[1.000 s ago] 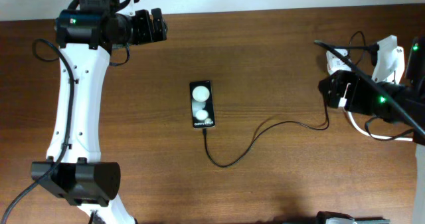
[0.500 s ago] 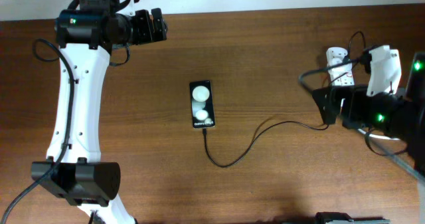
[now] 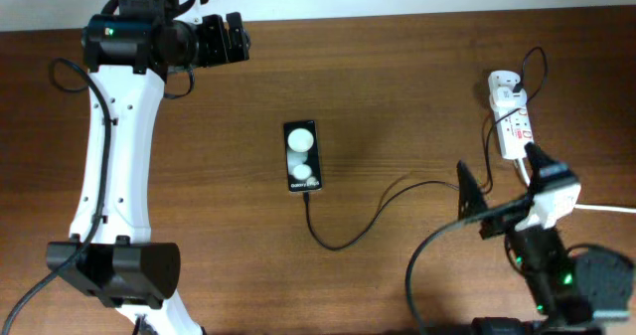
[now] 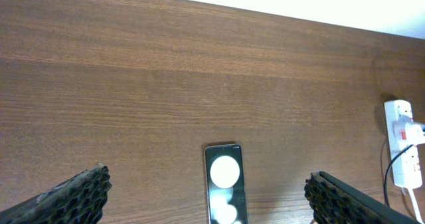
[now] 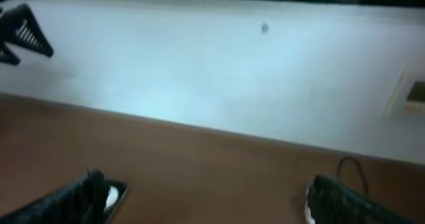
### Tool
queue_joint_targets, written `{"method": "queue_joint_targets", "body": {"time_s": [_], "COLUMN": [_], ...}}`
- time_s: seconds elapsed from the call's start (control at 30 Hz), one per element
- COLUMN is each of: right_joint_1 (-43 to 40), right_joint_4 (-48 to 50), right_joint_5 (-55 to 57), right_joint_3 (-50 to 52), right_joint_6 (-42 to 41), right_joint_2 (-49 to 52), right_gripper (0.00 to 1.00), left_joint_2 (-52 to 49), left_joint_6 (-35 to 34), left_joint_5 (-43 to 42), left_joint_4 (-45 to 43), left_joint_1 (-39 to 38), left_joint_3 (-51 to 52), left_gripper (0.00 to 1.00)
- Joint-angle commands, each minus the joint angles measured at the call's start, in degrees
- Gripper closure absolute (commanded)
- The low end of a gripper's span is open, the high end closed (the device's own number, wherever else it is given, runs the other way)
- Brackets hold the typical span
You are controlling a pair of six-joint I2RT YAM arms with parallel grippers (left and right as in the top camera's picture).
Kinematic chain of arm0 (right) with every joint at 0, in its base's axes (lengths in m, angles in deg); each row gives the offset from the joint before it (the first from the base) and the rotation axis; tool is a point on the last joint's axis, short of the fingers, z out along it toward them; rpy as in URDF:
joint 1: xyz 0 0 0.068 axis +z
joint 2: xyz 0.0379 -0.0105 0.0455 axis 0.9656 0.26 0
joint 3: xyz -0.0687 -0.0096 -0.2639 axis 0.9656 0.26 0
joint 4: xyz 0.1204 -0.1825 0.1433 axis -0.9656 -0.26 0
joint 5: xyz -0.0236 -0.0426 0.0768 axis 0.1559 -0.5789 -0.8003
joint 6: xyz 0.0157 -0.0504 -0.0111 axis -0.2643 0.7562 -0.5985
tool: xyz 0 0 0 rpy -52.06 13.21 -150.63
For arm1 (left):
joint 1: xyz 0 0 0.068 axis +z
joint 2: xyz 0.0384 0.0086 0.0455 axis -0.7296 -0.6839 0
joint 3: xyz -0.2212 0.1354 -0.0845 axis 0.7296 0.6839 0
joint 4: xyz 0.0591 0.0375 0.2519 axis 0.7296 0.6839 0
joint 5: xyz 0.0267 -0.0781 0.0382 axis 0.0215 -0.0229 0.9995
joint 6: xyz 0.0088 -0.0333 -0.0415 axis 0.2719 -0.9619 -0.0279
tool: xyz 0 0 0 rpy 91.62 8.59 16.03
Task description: Plug charger to phone and switch on socket
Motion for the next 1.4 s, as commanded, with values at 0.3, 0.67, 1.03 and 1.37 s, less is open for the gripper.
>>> {"method": "queue_joint_targets", "body": {"time_s": [0.3,0.67,1.03,1.37], "right_joint_1": [0.35,0.35,0.35,0.35], "right_joint_4": [22.91,8.83,8.83,8.83], "right_joint_5": [2.40,5.62,5.62,5.62], "right_joint_3": [34.10,34.10,34.10,34.10], "right_joint_6": [0.07,-0.13,-0.15,-0.15], "right_joint_2": [-20.26,-20.61,-20.61,-20.61], "right_gripper": [0.01,0.01,0.01,0.01], "left_joint_2": [0.24,0.24,0.24,25.99], "left_joint_6": [0.72,0.72,0.72,8.68], "left_joint_5": [0.22,0.22,0.31,4.11], "left_joint_4": [-0.07,-0.07,4.68,-17.53], "left_joint_1": [0.17,0.17,0.20,0.20], "left_joint_3": [-0.46,-0.46,-0.46,42.64], "left_gripper": [0.01,0.01,0.01,0.01]}}
